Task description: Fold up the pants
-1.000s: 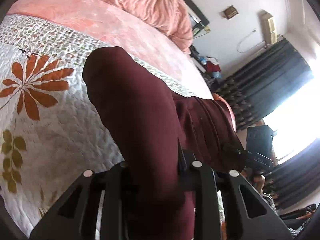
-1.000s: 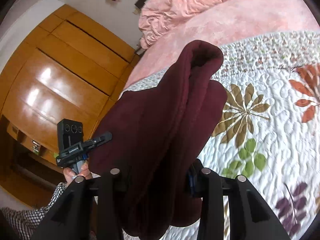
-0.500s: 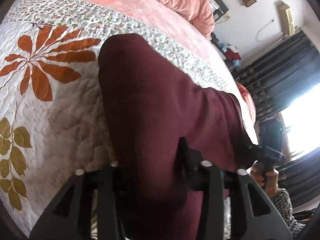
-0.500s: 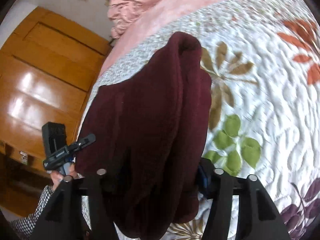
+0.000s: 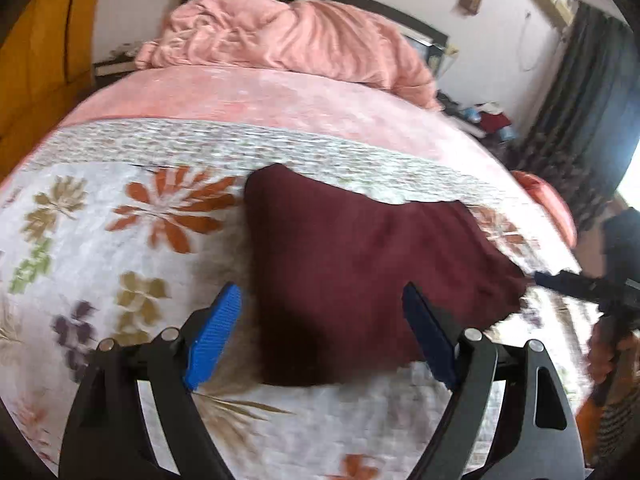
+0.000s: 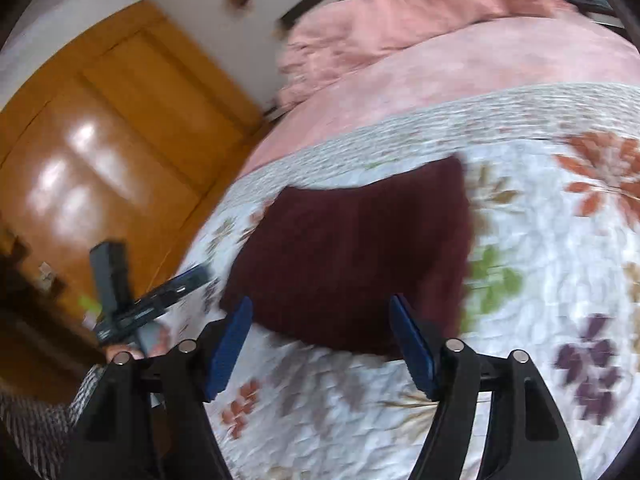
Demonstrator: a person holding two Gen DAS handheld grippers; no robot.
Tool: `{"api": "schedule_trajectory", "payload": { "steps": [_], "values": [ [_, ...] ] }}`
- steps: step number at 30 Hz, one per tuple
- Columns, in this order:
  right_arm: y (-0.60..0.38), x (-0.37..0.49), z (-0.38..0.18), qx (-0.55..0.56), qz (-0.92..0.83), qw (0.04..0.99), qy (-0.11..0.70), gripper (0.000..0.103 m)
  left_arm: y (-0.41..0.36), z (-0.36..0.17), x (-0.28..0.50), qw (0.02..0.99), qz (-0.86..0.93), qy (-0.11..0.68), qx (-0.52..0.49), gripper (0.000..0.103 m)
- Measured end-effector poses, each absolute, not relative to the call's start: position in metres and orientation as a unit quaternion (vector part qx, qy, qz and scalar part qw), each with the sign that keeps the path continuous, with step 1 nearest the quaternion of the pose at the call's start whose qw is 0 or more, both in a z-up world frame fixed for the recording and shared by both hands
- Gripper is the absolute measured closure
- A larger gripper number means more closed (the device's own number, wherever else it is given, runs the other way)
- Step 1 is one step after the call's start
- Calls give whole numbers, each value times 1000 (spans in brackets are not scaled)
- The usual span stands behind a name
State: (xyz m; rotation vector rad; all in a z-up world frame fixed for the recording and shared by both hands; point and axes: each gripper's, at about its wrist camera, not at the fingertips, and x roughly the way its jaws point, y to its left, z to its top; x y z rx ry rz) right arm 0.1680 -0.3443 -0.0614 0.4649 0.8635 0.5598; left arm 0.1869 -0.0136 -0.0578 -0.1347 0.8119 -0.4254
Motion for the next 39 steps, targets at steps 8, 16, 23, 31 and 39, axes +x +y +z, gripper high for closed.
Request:
{"api": "schedule_trajectory", "payload": {
  "steps": [8, 16, 23, 31, 39],
  "values": [
    [-350, 174, -96, 257, 239, 827, 438, 38, -34, -112, 200, 868, -189, 459, -24, 21],
    [-345, 133, -56, 187, 136, 875, 425, 14, -31, -81, 178, 880, -146, 452, -1, 10],
    [-314, 92, -37, 114, 40, 895, 430, 4, -28, -58, 146, 884, -110, 453, 21, 5],
    [-293, 72, -25, 113, 24, 891, 438, 4, -17, -32, 113, 891, -90, 444, 13, 5],
    [-277, 65, -14, 98, 9, 891, 443, 4, -12, -9, 91, 899, -84, 429, 13, 5]
  ]
}}
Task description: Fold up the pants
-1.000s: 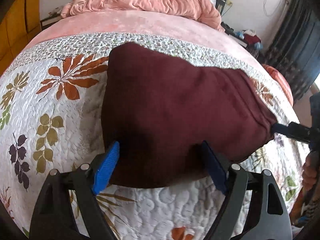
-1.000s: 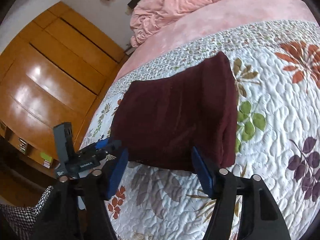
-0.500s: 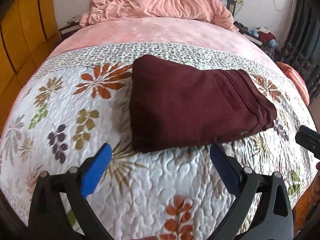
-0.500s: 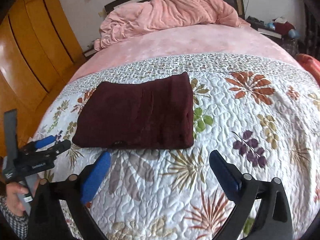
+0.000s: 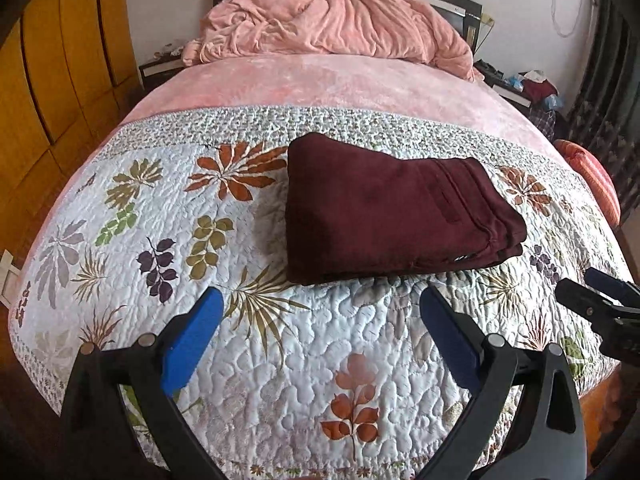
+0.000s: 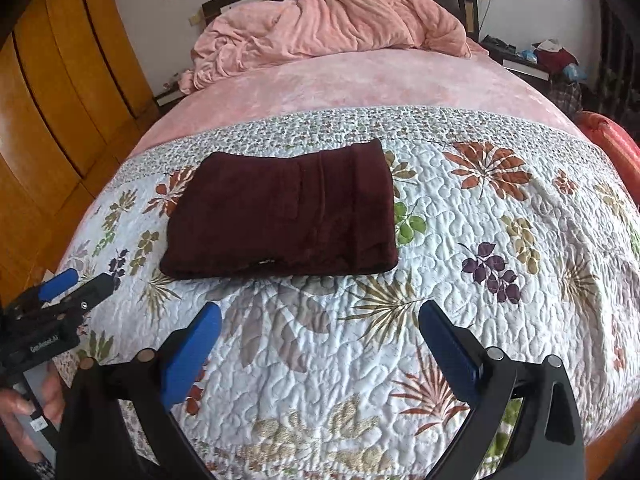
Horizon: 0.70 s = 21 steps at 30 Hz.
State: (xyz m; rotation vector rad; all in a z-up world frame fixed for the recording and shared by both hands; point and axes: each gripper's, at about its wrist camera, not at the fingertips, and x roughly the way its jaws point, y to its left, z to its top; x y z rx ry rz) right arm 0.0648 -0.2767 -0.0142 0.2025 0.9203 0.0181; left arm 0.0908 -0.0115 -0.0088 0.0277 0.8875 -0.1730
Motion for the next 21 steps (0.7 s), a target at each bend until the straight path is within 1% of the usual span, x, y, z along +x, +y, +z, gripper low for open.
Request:
{"api": "schedule_trajectory", "payload": {
  "steps": [16, 21],
  "values": [
    [-270, 65, -16, 95, -6, 884, 458, 4, -10, -2, 81, 904, -80, 419, 30, 5],
    [-270, 70, -26, 95, -10, 877, 471, 4, -10, -10, 85, 900, -80, 426, 33, 5]
  ]
}}
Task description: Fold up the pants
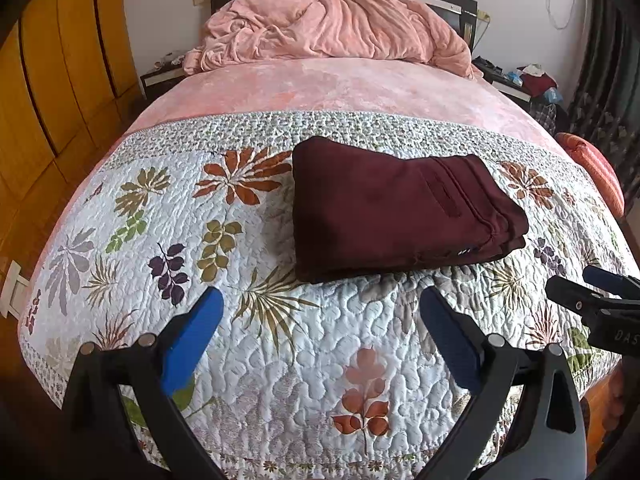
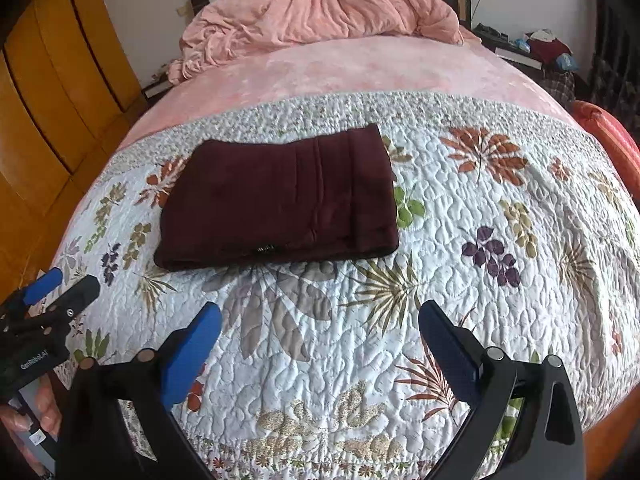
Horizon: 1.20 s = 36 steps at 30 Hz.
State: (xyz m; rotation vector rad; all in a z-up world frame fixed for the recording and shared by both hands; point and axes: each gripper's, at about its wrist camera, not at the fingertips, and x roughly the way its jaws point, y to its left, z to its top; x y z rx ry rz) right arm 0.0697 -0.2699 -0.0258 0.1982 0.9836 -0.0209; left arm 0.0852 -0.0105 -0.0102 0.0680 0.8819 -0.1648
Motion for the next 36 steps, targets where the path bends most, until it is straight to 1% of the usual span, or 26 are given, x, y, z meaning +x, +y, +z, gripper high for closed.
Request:
{"api": "schedule_trajectory", "payload": {
  "steps": [2, 5, 12, 21, 36],
  "values": [
    [-270, 75, -38, 94, -14, 866, 491, 4, -12, -19, 89, 895, -76, 439, 37, 5],
    [-271, 76, -46, 102, -13, 863, 494, 4, -11, -27, 91, 892, -72, 444, 37, 5],
    [-270, 77, -41, 96, -14, 869, 486, 4, -11, -31, 92, 891, -70, 448, 35, 5],
    [-263, 76, -41, 92, -8, 868, 488, 4, -15, -26, 88, 892, -76, 443, 39, 5],
    [-259, 80, -47, 82, -9, 865, 495, 4, -17, -34, 90, 888, -72, 453, 48, 5]
  ]
}}
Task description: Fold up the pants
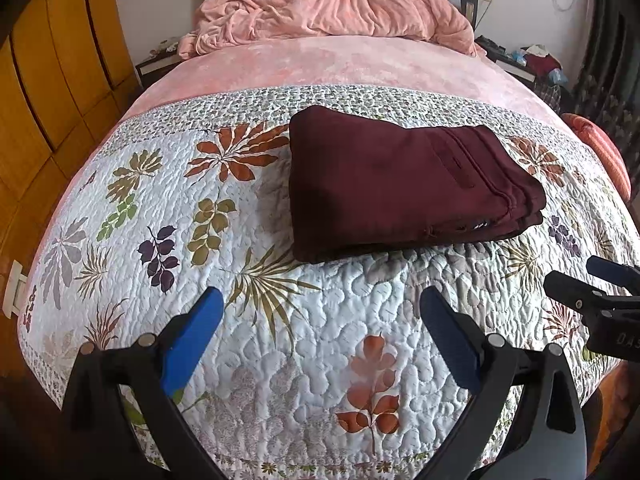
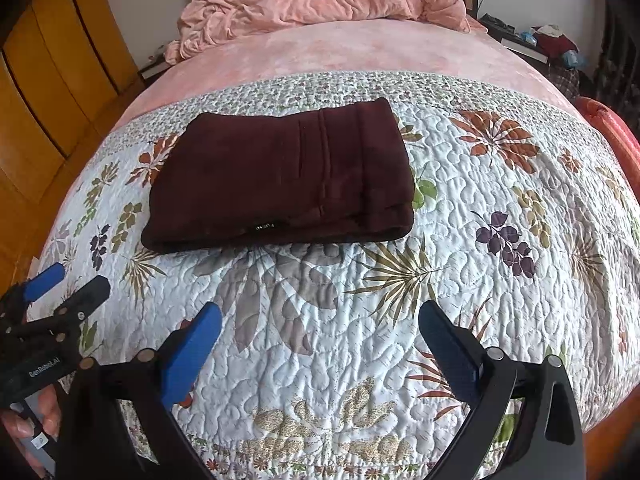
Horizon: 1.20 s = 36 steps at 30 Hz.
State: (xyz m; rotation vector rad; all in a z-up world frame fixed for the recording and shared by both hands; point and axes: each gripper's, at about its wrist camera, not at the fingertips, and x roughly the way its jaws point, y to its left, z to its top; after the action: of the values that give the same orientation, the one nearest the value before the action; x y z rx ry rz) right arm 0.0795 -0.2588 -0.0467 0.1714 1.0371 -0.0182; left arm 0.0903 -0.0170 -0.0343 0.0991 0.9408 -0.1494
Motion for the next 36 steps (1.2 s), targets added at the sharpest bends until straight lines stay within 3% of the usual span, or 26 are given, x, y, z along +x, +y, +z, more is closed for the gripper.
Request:
{"api": "schedule_trajectory", "payload": {
  "steps": [36],
  "values": [
    [-259, 84, -52, 77, -8, 864, 498, 4, -14, -42, 96, 880, -69, 469, 38, 5]
  ]
}}
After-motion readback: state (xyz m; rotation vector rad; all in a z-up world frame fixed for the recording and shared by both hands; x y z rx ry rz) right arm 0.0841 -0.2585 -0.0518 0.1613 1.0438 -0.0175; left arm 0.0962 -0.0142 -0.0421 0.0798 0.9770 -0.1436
